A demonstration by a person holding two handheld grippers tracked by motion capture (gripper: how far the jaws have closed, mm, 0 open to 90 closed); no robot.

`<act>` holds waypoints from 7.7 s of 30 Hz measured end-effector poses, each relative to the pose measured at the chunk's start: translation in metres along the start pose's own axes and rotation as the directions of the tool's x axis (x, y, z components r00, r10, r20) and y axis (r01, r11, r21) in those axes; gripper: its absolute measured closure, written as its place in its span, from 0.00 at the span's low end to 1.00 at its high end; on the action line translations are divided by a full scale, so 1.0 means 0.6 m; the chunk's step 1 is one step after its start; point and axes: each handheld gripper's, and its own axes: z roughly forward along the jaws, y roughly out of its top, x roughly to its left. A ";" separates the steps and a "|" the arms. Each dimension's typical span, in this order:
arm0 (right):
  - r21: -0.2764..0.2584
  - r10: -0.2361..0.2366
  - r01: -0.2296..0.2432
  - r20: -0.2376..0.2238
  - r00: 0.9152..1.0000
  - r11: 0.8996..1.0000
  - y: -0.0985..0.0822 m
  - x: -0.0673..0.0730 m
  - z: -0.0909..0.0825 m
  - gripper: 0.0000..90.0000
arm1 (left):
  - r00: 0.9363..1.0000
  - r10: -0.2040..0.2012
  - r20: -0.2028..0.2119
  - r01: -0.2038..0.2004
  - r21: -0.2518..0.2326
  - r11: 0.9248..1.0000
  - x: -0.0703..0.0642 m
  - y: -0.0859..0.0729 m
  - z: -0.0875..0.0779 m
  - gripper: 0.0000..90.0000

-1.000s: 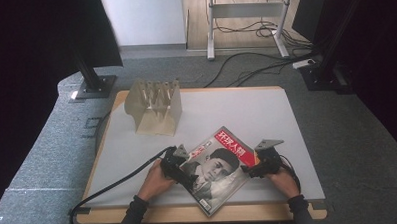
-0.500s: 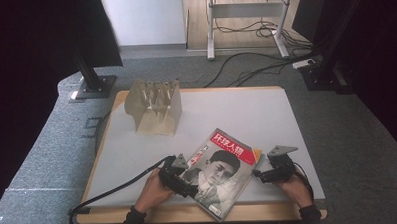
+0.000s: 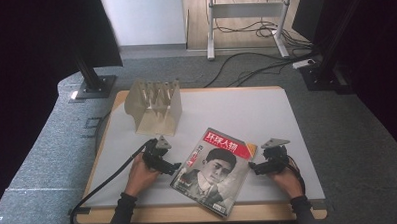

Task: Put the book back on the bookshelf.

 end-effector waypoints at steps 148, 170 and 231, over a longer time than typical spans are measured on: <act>-0.324 -0.237 0.165 -0.198 0.951 0.932 0.290 0.113 -0.119 0.95 | 0.980 -0.016 0.201 0.047 -0.149 0.988 -0.027 0.103 -0.033 0.34; -0.380 -0.252 0.181 -0.147 0.957 0.907 0.303 0.101 -0.147 0.95 | 0.980 -0.050 0.192 0.087 -0.191 0.978 -0.013 0.165 -0.099 0.80; -0.329 -0.083 0.072 -0.020 0.996 0.941 0.194 0.016 -0.127 0.42 | 0.989 0.091 0.115 -0.056 -0.273 0.960 -0.014 0.210 -0.197 0.97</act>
